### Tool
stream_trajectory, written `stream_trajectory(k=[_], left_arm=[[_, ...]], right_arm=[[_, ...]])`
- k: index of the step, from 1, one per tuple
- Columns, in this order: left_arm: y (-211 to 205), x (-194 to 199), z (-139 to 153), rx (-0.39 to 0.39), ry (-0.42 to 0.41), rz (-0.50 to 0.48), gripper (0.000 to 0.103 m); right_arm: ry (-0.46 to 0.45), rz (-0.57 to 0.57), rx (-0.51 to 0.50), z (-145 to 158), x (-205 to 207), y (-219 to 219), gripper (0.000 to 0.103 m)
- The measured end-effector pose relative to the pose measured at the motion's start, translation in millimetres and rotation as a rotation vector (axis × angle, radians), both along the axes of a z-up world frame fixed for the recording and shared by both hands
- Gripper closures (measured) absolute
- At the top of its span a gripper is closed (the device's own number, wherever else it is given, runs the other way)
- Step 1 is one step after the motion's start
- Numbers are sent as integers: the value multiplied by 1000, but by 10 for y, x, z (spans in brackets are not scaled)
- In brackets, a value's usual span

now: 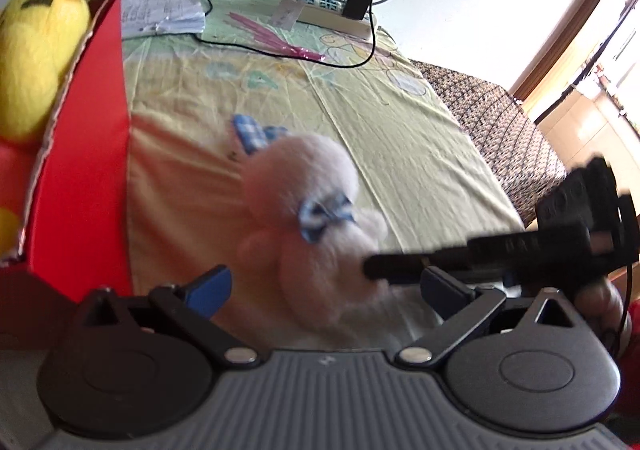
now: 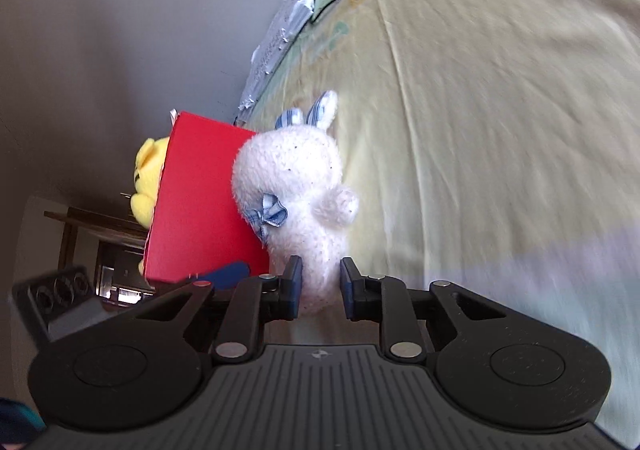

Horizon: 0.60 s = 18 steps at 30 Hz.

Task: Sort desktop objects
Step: 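Close both grippers around the body of the pink bunny plush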

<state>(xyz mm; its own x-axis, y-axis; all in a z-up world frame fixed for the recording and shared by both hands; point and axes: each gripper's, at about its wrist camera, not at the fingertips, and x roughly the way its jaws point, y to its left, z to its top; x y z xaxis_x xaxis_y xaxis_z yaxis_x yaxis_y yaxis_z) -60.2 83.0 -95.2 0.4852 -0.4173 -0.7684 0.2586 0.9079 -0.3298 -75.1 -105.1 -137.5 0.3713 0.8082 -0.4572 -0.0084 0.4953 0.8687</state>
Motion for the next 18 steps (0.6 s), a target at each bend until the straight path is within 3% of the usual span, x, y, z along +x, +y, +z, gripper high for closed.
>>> stream_trajectory(k=[5,12,18], left_arm=[[-59,82,-3,-27,11,13,3],[-136,157,-110,36,37,50,3],[-198,246,-202,99,54,78,3]], right_arm=[[19,-28,-19,26,-165,-66,77],[-25,-202,-24,75,-67,-272,76],[-17,-188,44,12,214,-44,76]])
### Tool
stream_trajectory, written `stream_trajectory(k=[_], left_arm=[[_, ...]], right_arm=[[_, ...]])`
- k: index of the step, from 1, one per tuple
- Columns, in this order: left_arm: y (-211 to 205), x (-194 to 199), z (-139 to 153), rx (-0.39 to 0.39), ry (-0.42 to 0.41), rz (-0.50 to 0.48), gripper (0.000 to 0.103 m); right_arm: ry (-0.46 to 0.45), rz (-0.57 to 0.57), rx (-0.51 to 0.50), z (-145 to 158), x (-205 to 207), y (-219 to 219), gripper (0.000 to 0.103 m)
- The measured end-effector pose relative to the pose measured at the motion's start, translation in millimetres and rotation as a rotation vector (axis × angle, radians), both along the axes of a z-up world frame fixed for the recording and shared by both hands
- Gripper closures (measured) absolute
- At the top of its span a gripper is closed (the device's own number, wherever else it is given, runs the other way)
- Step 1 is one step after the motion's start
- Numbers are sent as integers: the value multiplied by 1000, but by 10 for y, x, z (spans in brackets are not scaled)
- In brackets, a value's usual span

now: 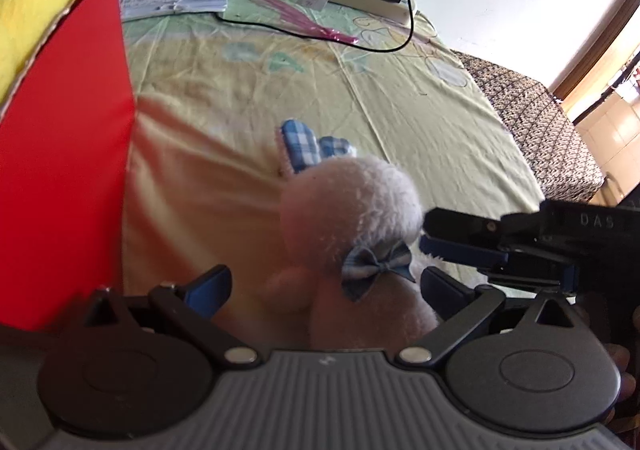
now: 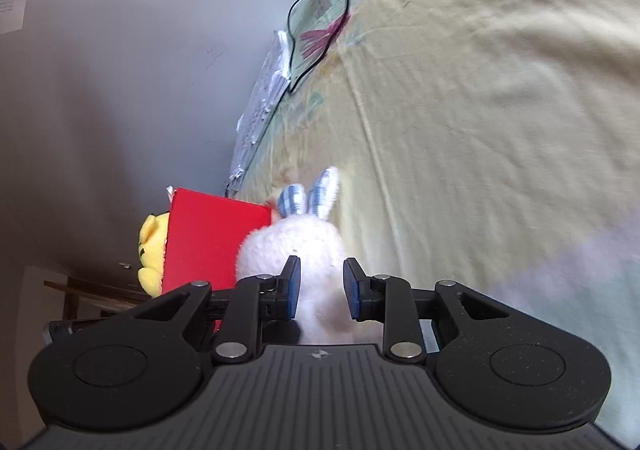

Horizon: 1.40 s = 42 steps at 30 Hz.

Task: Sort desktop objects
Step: 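Close both grippers around the body of the pink bunny plush, then lift the pink bunny off the bed with both grippers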

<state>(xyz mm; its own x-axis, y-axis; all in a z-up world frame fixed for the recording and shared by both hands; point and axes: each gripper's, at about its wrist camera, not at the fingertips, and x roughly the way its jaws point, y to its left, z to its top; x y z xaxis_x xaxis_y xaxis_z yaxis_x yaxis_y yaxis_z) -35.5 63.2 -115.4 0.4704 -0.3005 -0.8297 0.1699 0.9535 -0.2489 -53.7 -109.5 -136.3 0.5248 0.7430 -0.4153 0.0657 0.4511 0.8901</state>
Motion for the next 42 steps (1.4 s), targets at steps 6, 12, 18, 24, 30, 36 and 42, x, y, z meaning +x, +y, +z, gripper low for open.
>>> stream_trajectory(k=[6,12,18,24,30,36,42], left_arm=[[-7,33,-75,-11,43,8,2],[-68,90,-36,34,2,-7,2],[-171,116,-36,80,-15,-43,2],[-217,137,-132,71,32,-48,2],[-206,185,-139,90,45,-36,3],[-212,126,-76,90,24,-32,4],[-175,77,-80,85,25,-16,3]], right_arm=[[17,68,44,-67,125,168,64],[-1,97,42,-33,145,204,65],[14,101,38,-71,151,155,66],[18,93,46,-100,176,194,64],[-12,122,9,-21,188,243,67],[-11,94,-4,7,133,189,75],[14,72,11,-4,60,146,79]])
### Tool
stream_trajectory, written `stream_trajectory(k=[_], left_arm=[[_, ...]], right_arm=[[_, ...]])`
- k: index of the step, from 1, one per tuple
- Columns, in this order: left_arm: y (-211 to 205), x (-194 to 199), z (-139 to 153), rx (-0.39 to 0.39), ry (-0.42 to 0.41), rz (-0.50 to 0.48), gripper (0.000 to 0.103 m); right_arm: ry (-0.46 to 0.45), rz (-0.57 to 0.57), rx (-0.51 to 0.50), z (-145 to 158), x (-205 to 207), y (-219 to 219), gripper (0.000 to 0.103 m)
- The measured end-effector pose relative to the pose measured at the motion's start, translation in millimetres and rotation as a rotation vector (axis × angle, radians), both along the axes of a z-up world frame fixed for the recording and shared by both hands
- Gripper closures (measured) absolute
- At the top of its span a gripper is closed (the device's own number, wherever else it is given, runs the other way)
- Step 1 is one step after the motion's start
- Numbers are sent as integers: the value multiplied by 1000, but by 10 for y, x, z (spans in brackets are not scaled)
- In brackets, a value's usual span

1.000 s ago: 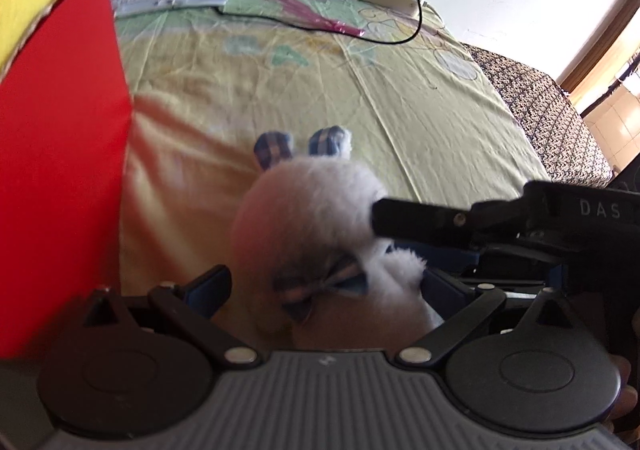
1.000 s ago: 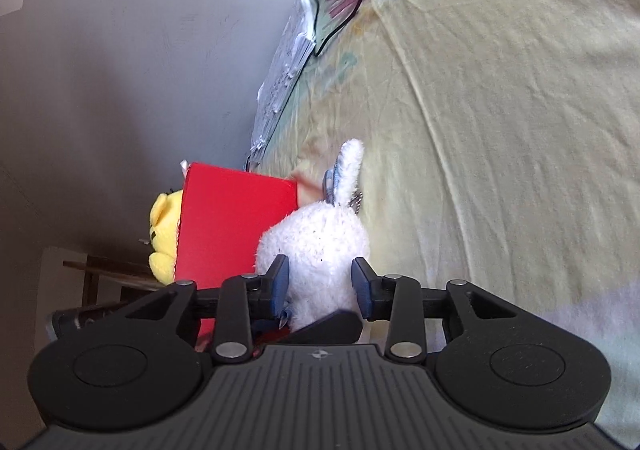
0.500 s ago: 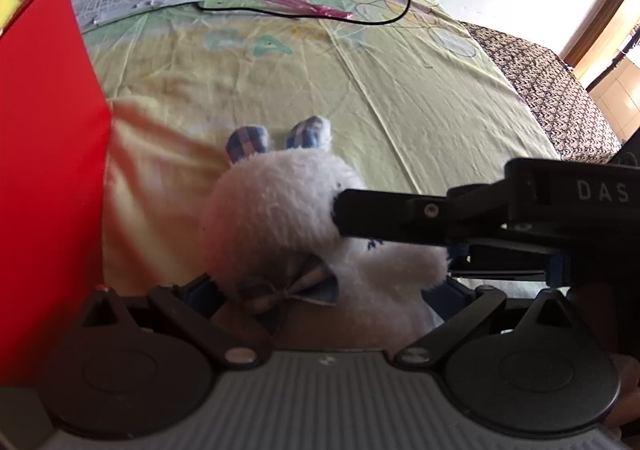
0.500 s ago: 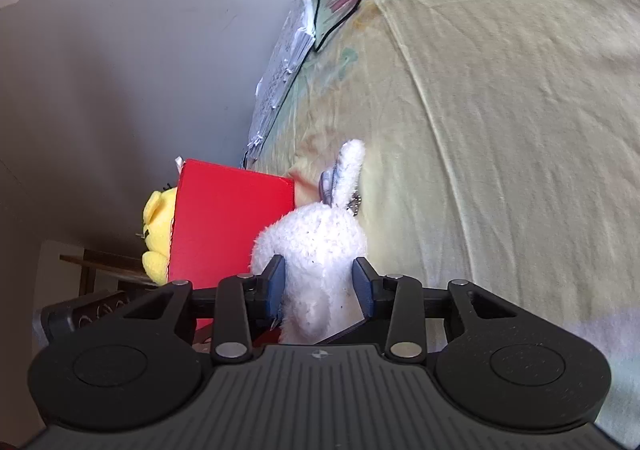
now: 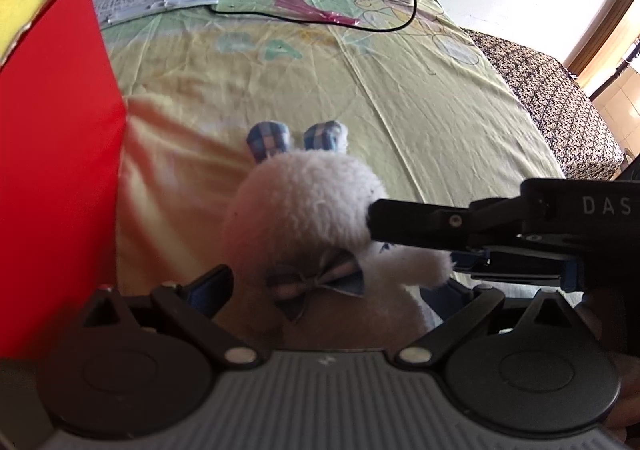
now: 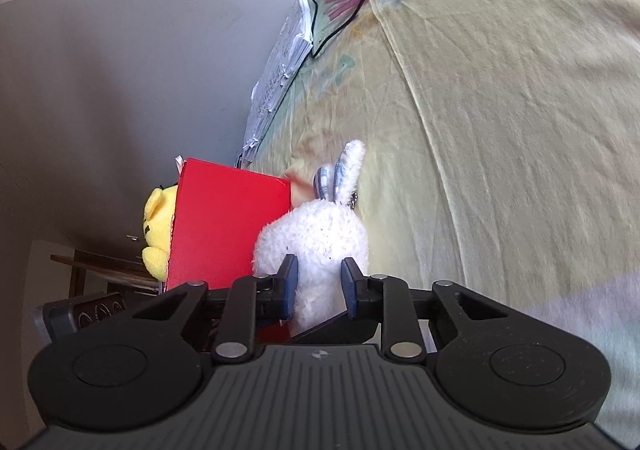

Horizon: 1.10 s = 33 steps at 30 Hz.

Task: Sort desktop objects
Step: 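Lift the pink bunny off the bed with both grippers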

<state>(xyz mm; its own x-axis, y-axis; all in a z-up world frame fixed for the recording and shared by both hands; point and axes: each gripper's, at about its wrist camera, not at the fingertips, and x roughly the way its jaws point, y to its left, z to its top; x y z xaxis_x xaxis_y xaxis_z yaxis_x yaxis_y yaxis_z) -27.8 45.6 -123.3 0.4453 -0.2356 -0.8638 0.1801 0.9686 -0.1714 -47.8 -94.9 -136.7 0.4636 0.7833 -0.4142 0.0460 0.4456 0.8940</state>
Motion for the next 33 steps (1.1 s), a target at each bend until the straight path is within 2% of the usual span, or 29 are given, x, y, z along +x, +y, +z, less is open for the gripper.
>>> stream_trajectory(k=[6,8,9,12,17,25,28,31,33], left_arm=[[30,-19,136,26,-78,11,2],[-4,10,154,36,-84,-4,2],[-19,23,146,41,-87,-11,2],[-23,62,96,49,-72,-5,3],[74,15,123,-28,-49,9,6],[-39,-230,205,-21,-96,-51,7],[-18,-276,230,-77,-95,-61,6],[-29,-321,261,-72,-107,-88,4],[-4,-343,251,-96,-94,-106,4]], right_arm=[[-44,-23,-39,83,67,50,71],[-47,-10,-26,66,119,101,69],[-39,2,-16,39,149,127,63],[-10,-5,-12,-19,189,161,60],[1,-11,38,-38,95,91,69],[36,-42,111,-73,-133,-10,75],[49,-34,129,-68,-196,28,76],[35,-54,93,7,-285,57,76],[27,-69,86,28,-358,63,76]])
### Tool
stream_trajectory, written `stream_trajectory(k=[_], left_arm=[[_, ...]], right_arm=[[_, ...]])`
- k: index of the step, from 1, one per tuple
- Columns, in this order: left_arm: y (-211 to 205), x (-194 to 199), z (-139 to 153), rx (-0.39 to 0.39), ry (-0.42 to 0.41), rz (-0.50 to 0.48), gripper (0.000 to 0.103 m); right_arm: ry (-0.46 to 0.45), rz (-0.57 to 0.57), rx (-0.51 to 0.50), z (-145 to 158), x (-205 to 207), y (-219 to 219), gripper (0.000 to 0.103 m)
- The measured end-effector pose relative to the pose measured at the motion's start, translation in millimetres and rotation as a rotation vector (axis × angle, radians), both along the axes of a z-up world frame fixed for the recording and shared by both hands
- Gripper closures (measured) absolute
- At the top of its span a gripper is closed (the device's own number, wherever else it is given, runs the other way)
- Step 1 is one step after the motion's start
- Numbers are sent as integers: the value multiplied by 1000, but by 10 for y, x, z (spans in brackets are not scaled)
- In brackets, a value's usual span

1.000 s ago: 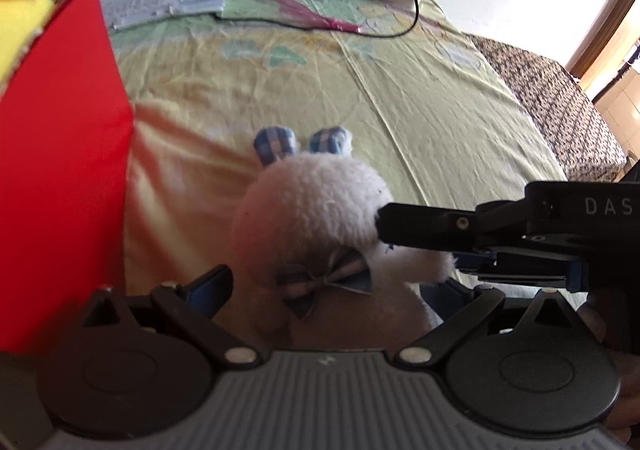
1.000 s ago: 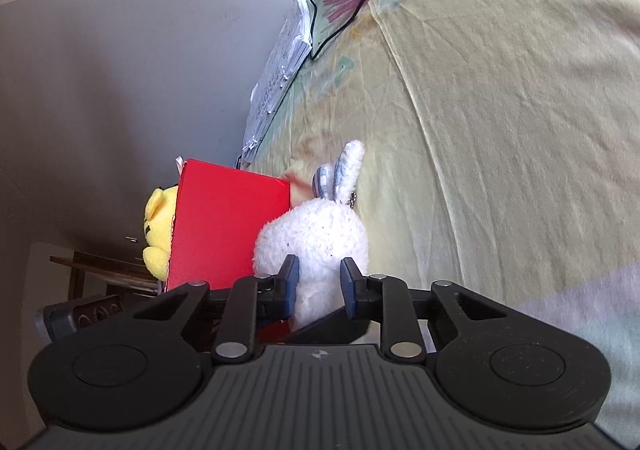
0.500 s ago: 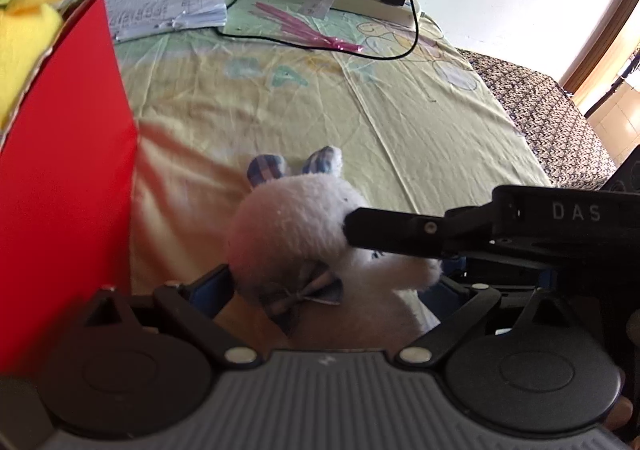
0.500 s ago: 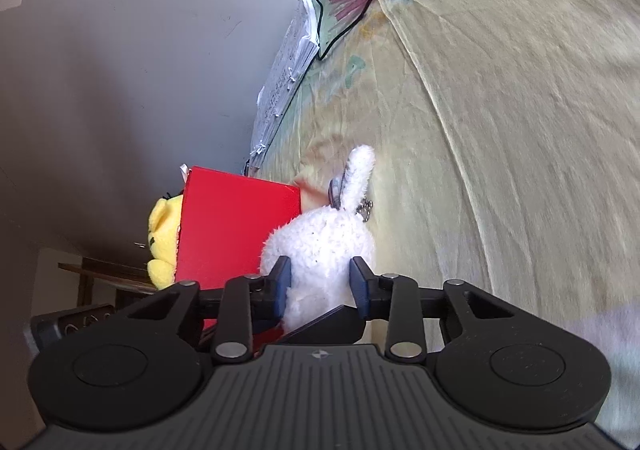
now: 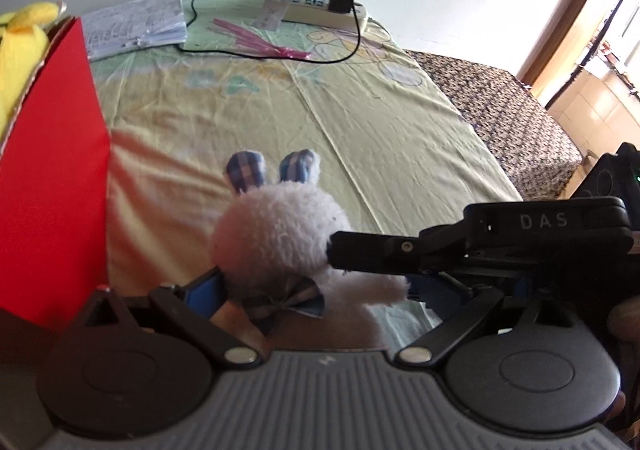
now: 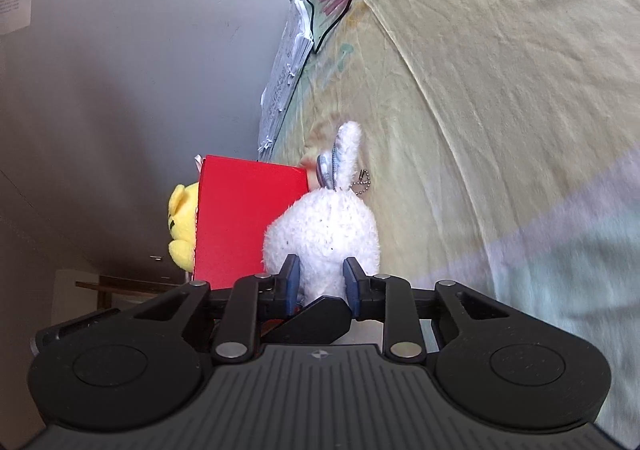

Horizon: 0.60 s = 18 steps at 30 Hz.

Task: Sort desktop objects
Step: 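Lift the pink bunny off the bed with both grippers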

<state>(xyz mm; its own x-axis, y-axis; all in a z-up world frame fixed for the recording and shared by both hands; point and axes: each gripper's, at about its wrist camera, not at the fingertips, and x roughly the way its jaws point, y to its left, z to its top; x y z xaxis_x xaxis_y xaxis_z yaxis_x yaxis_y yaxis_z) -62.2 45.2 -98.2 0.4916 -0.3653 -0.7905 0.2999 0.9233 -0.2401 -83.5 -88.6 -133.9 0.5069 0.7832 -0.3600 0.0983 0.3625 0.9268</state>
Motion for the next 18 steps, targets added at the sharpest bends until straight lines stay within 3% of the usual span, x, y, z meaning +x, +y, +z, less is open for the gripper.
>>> stream_trajectory(k=[13,18], left_arm=[[429,-325,56,-67,29,-167,1],[516,-342,-39,-32,55,-175,1]], right_arm=[[-16,-43,-70,167,-521,383,77],[-25,-78,-152,194,-596,482,74]])
